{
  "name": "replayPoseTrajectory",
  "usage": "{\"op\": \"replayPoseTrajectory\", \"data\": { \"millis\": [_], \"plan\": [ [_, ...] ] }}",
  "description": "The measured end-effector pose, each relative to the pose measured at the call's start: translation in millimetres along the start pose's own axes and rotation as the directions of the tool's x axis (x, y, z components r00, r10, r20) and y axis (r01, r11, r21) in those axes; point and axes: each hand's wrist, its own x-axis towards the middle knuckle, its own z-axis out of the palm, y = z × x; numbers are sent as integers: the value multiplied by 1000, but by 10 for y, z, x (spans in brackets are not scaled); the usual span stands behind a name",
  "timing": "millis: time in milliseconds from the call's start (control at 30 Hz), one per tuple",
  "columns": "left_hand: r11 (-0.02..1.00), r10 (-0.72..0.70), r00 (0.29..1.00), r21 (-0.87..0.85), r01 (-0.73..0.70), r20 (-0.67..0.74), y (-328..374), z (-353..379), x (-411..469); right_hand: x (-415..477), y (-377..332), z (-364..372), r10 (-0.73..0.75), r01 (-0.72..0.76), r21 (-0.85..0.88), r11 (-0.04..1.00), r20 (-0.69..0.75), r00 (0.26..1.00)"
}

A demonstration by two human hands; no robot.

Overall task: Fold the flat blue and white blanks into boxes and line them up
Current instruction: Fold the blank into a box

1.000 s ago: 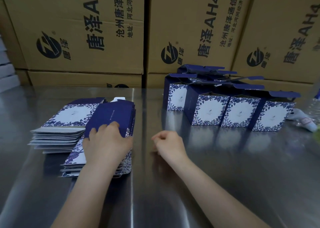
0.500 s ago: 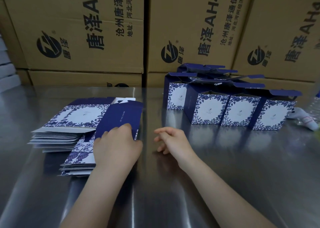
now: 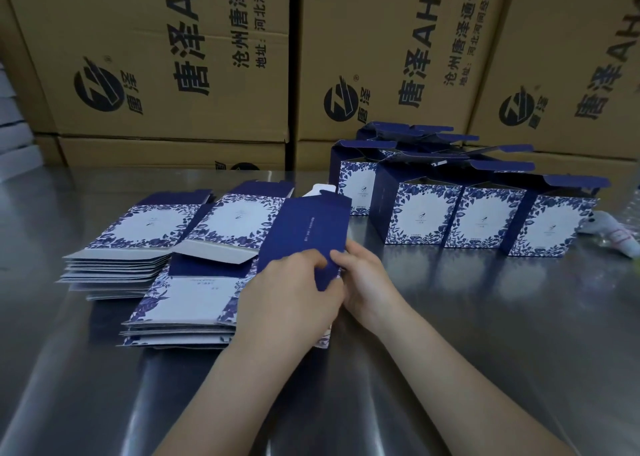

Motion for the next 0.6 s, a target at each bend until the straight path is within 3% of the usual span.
{"op": "replayPoseTrajectory", "data": {
  "millis": [167,267,400,467,600],
  "plan": [
    [971,-56,965,-240,-7,-258,-66,-81,90,26,-117,-81,-16,19,42,999,-92,996],
    [923,-189,893,-385,19,-409,-174,-183,165,18,-189,-143,-11,17,57,998,-109,994],
    [893,-361,780,-430,132,-511,-383,-282,291,-6,-275,-230,-18,25,76,997,-94,995],
    [799,-438,796,-586,133,-417,-460,-321,318,-8,-311,-251,-44,51,84,995,-82,996],
    [465,-449,892,-865,187,-48,-514,-364,349,-11,-374,-261,-105,110,105,988,-52,993]
  ]
}}
